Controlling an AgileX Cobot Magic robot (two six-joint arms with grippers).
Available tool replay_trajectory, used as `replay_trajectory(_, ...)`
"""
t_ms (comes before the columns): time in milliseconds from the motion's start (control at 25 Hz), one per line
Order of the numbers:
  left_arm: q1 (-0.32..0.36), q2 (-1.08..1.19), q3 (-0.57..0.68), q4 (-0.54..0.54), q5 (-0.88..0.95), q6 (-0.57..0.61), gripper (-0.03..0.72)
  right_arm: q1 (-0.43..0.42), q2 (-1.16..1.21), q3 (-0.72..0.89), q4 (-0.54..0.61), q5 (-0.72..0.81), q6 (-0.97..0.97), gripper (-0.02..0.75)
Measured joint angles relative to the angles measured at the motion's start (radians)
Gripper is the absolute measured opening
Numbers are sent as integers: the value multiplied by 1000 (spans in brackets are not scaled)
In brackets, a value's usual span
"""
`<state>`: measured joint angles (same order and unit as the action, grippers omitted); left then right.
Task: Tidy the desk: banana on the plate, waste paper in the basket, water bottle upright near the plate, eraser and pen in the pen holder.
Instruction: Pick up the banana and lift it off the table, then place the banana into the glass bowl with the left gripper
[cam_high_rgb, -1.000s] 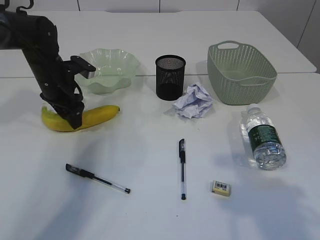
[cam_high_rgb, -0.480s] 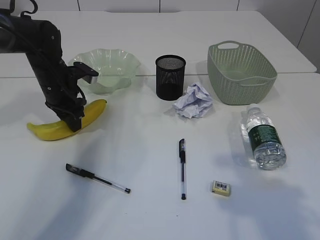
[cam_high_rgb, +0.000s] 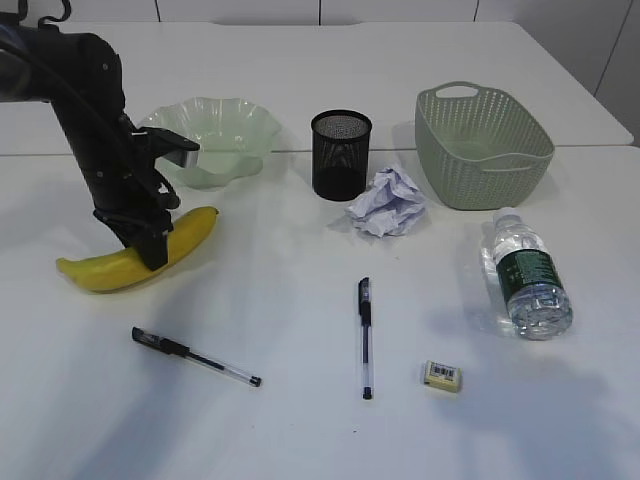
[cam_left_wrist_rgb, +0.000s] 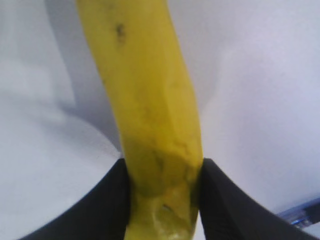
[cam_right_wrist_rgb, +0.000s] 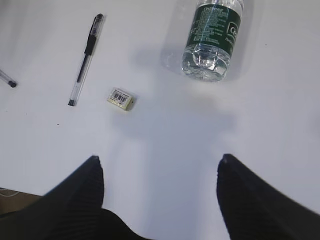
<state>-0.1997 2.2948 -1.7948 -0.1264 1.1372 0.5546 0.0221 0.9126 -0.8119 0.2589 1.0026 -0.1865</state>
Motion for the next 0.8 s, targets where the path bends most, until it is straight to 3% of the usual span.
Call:
replay_trajectory(440, 0, -27, -125, -140, 73, 20, 298, 0, 0, 0, 0, 7, -1, 521)
replay_trajectory(800, 0, -101, -234, -166, 82, 32, 296, 0, 0, 0, 4, 17, -2, 521)
